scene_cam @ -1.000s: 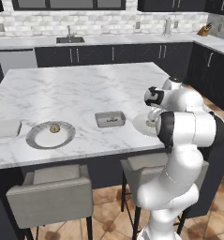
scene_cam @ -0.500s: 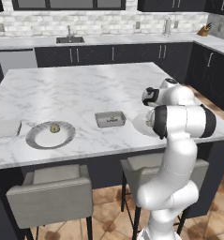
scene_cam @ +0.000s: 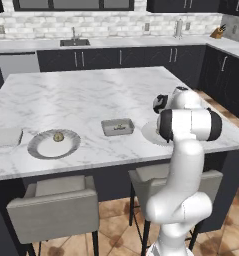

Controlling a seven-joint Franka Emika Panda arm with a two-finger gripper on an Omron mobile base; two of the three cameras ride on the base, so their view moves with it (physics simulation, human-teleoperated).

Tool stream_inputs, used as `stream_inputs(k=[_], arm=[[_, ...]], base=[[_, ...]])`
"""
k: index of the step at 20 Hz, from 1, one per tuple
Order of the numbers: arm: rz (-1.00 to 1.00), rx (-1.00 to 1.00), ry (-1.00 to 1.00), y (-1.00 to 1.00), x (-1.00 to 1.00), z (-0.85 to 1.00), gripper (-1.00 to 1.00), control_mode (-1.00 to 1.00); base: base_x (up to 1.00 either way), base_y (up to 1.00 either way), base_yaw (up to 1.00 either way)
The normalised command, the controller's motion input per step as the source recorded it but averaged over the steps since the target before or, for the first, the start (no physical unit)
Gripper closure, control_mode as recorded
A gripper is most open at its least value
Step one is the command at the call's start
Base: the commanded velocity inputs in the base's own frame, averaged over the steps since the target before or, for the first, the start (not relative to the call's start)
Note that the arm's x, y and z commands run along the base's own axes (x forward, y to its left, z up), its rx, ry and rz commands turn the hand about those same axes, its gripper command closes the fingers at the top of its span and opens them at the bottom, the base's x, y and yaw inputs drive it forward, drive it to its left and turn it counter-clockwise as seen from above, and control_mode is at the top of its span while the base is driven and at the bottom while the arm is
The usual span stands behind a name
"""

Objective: Place two dumplings into each of the tupperware containers and then place the containers in the fridge.

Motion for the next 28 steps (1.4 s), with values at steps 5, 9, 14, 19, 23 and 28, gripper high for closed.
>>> stream_inputs(k=[5, 9, 14, 19, 23, 28], arm=[[0.02, 0.00, 0.08, 0.00, 0.30, -0.35, -1.00, -1.00], [0.01, 0.00, 0.00, -0.09, 0.34, -0.11, -1.00, -1.00], [0.00, 0.00, 0.04, -0.10, 0.27, -0.26, -1.00, -1.00], [0.00, 0.00, 0.07, -0.04, 0.30, -0.28, -1.00, -1.00], [0.00, 0.00, 0.06, 0.00, 0.26, -0.30, -1.00, -1.00], [0.00, 0.00, 0.06, 0.00, 0.12, -0.30, 1.00, -1.00]], base=[[0.00, 0.00, 0.00], [0.00, 0.00, 0.00], [0.00, 0.00, 0.00], [0.00, 0.00, 0.00], [0.00, 0.00, 0.00], [0.00, 0.00, 0.00]])
